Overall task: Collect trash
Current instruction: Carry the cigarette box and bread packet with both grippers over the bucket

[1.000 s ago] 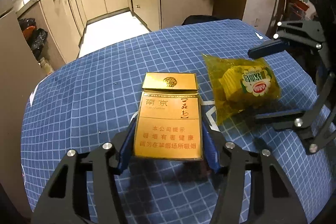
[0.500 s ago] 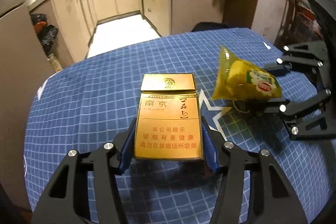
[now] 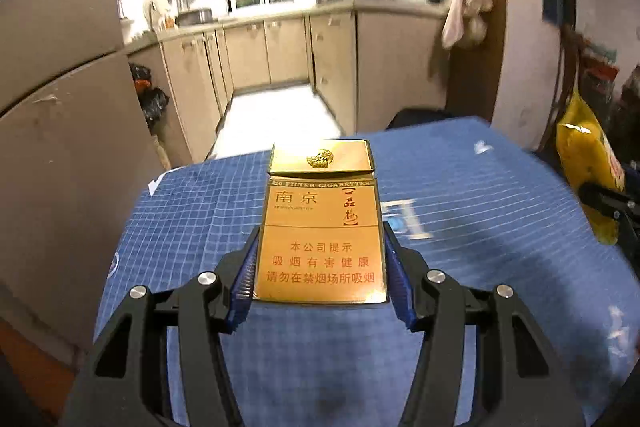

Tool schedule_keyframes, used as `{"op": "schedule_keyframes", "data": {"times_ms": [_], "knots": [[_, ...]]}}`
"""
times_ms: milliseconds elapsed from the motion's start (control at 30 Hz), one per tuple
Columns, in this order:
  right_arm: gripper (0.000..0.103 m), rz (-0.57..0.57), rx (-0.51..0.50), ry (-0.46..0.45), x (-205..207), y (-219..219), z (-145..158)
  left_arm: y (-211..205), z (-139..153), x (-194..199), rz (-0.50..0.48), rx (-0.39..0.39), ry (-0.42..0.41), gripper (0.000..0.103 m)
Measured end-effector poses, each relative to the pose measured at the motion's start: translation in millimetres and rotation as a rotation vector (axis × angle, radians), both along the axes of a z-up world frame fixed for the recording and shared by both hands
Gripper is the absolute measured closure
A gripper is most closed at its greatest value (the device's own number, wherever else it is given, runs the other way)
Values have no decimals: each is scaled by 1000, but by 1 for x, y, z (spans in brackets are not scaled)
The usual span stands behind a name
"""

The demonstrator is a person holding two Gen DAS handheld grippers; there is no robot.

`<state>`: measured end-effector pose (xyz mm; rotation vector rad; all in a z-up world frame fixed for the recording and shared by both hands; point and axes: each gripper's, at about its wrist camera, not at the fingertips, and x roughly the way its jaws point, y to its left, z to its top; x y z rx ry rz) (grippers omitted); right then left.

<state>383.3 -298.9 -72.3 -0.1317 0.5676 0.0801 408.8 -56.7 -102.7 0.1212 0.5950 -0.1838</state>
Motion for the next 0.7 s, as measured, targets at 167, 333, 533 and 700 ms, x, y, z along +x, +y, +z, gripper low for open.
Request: {"op": "schedule_keyframes", "data": {"times_ms": [167, 333, 533, 700], "knots": [[62, -138, -1, -85, -89, -25, 15, -32, 26, -83, -23, -27, -87, 50], [62, -249, 29, -112, -173, -54, 21, -66, 42, -147, -101, -89, -110, 50], [61, -394, 58, -110, -268, -103, 15, -129, 40, -211, -235, -110, -111, 50], [61, -514, 76, -101, -342, -145, 4, -186, 32, -261, -379, -93, -102, 50]]}}
